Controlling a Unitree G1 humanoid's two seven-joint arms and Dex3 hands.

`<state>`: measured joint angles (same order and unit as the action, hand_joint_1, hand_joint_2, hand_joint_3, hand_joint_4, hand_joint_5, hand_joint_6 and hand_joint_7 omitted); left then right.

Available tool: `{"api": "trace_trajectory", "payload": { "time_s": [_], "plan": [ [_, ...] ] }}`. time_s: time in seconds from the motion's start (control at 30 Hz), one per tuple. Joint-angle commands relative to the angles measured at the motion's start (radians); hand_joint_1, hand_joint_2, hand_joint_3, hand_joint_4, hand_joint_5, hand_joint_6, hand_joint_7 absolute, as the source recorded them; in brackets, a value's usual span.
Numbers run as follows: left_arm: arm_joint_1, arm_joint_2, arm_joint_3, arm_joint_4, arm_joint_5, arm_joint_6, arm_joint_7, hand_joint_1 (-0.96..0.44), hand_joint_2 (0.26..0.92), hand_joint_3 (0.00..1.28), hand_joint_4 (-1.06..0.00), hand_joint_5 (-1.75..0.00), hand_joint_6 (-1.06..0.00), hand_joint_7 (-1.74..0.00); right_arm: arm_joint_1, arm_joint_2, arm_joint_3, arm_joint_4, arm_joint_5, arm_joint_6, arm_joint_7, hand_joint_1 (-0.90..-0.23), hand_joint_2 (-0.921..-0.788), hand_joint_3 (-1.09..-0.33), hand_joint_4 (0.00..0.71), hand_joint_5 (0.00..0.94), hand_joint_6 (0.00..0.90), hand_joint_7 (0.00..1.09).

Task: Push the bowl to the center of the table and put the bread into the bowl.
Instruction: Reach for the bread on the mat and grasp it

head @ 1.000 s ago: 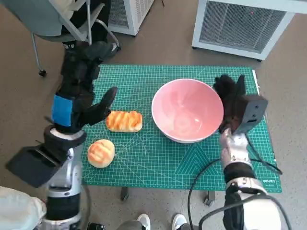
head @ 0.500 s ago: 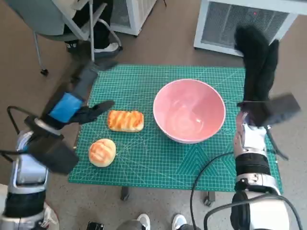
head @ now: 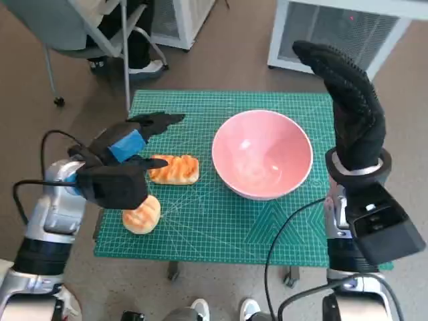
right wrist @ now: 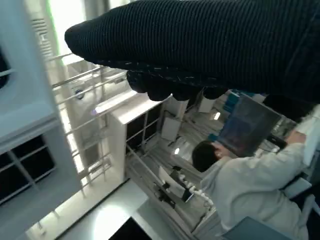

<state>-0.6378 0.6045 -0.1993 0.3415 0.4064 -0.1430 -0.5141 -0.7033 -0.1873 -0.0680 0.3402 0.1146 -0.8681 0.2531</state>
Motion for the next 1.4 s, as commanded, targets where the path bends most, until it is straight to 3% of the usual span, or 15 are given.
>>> {"api": "trace_trajectory", "payload": {
  "time_s": [0.03,0.3,0.63,1.0,1.1,1.27,1.33,1.37,1.4],
  "plan": [
    [-0.066,-0.029,-0.063,0.132,0.048,-0.009,0.001,-0.47,0.921,0.06,-0.25,0.00,-0.33,-0.05,0.050,0.010,0.038,-0.076,-0.007,0.018,0.018,-0.557,-0.921,-0.722,0.338,0.006,0.026,0.68],
    [-0.142,-0.070,-0.134,0.285,0.098,0.000,0.001,-0.44,0.921,0.04,-0.24,0.00,-0.33,-0.03,0.064,0.012,0.050,-0.098,-0.008,0.025,0.018,-0.567,-0.921,-0.716,0.332,0.002,0.006,0.75],
    [-0.205,-0.127,-0.208,0.436,0.144,0.059,-0.030,-0.45,0.921,0.06,-0.19,0.00,-0.31,-0.01,0.094,0.012,0.036,-0.118,-0.057,0.039,-0.016,-0.559,-0.921,-0.737,0.330,0.002,-0.001,0.78],
    [-0.258,-0.181,-0.260,0.564,0.170,0.133,-0.066,-0.38,0.920,0.03,-0.16,0.00,-0.30,-0.01,0.108,0.014,0.032,-0.135,-0.081,0.064,-0.045,-0.544,-0.921,-0.748,0.334,0.004,-0.001,0.78],
    [-0.265,-0.195,-0.266,0.588,0.176,0.154,-0.058,-0.32,0.919,0.02,-0.19,-0.01,-0.33,-0.01,0.110,0.016,0.033,-0.137,-0.083,0.071,-0.050,-0.543,-0.921,-0.748,0.338,0.006,-0.001,0.78],
    [-0.252,-0.197,-0.269,0.598,0.185,0.144,0.005,-0.19,0.919,0.01,-0.40,-0.05,-0.47,-0.06,0.115,0.017,0.033,-0.144,-0.083,0.081,-0.054,-0.541,-0.921,-0.747,0.342,0.008,-0.001,0.77],
    [-0.240,-0.190,-0.264,0.592,0.183,0.122,0.036,-0.12,0.920,0.03,-0.57,-0.11,-0.58,-0.12,0.117,0.017,0.033,-0.146,-0.082,0.084,-0.055,-0.541,-0.921,-0.746,0.342,0.008,-0.001,0.77],
    [-0.236,-0.186,-0.262,0.588,0.182,0.112,0.048,-0.10,0.920,0.07,-0.58,-0.34,-0.55,-0.36,0.118,0.017,0.034,-0.147,-0.082,0.085,-0.055,-0.541,-0.921,-0.746,0.341,0.008,-0.001,0.77],
    [-0.232,-0.179,-0.258,0.580,0.179,0.100,0.057,-0.06,0.921,0.14,-0.56,-0.71,-0.48,-0.75,0.119,0.017,0.034,-0.148,-0.082,0.087,-0.056,-0.541,-0.921,-0.746,0.341,0.008,-0.001,0.76]
  ]
}}
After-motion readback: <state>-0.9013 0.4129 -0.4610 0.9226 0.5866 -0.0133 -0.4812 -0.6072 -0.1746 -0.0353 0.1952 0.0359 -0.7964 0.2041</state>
